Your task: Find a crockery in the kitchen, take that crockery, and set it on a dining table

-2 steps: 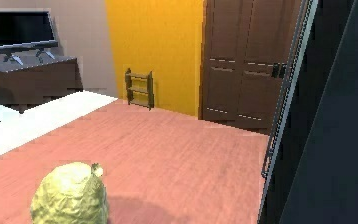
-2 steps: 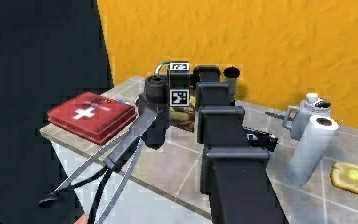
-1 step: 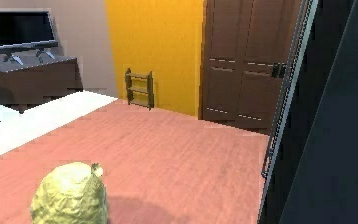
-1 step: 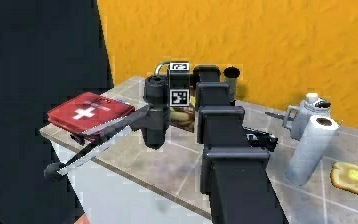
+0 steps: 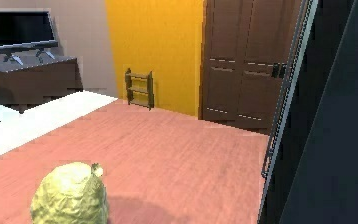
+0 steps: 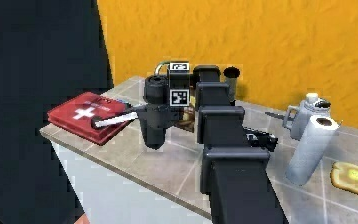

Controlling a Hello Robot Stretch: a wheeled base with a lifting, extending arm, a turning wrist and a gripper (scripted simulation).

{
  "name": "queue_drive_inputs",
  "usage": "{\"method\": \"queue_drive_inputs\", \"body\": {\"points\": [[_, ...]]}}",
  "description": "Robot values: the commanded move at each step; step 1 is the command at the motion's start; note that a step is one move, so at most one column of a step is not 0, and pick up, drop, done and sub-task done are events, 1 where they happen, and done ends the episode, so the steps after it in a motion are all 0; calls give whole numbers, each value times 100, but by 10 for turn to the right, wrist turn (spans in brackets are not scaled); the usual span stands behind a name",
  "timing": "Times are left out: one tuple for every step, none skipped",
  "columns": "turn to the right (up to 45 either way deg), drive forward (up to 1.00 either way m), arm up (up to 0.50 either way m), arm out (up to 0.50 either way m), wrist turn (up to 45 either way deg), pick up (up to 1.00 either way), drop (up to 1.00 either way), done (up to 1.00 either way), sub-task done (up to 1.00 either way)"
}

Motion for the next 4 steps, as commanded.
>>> {"method": "queue_drive_inputs", "body": {"points": [[0, 0, 0, 0, 300, 0, 0, 0, 0], [0, 0, 0, 0, 0, 100, 0, 0, 0], [0, 0, 0, 0, -450, 0, 0, 0, 0], [0, 0, 0, 0, -450, 0, 0, 0, 0]]}}
